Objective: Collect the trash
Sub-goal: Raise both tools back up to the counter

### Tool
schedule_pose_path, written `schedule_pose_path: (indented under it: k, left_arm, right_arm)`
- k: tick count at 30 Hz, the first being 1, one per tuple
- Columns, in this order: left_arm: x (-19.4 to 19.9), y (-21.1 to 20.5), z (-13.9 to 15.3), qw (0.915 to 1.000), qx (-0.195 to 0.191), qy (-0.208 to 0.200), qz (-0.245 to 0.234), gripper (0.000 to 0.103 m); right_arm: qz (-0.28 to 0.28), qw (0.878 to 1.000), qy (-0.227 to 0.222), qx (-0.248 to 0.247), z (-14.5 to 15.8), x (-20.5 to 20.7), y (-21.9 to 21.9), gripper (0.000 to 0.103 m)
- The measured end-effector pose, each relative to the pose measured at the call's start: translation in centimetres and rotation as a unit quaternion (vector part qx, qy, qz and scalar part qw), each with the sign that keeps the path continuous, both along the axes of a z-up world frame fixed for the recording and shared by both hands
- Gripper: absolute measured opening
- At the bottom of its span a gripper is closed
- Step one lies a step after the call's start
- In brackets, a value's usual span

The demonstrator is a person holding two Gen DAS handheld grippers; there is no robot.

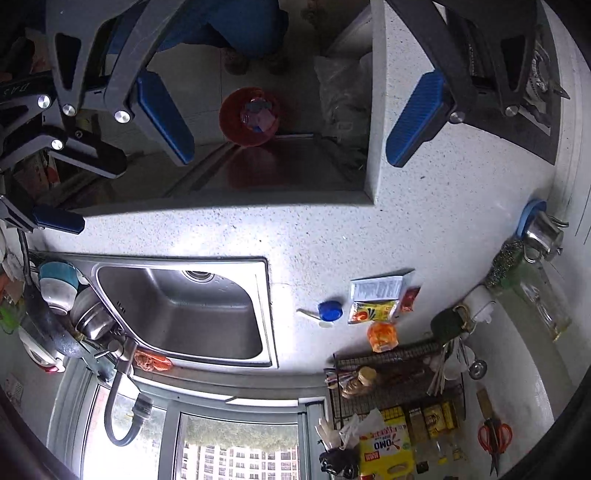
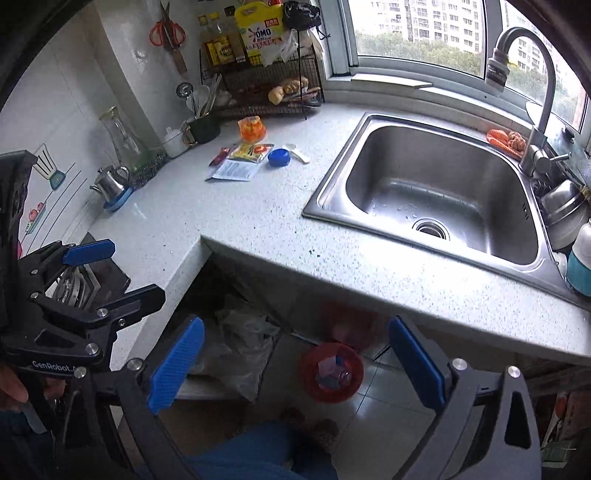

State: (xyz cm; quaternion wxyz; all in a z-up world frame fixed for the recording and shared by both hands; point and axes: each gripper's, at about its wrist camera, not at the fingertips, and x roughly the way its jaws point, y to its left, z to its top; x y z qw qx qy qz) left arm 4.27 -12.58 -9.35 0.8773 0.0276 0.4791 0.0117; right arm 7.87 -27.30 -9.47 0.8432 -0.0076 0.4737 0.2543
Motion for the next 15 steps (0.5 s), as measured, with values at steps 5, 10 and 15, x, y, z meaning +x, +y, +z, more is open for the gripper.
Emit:
schedule_pose_path:
  k: [5, 10, 15]
  left_arm:
    - [1.5, 1.6, 1.1, 0.9998, -0.008, -0.008, 0.015, 0.103]
    - [4.3, 3.8, 1.0, 0.9997, -0.012, -0.005, 0.022, 0.103]
    - [7.6, 7.0, 1.1, 0.9994, -0.013, -0.002, 0.033, 0.103]
  right_arm:
    - [0.017, 1.000, -0.015, -0.010, 0.7, 1.6, 1.0, 0.102]
    - [0.031, 0.999, -0.021, -0.013, 0.4, 3.9, 3.1, 0.102]
    - [0.042, 0.999, -0.018, -0.021, 0.5, 7.4, 6.1, 0.102]
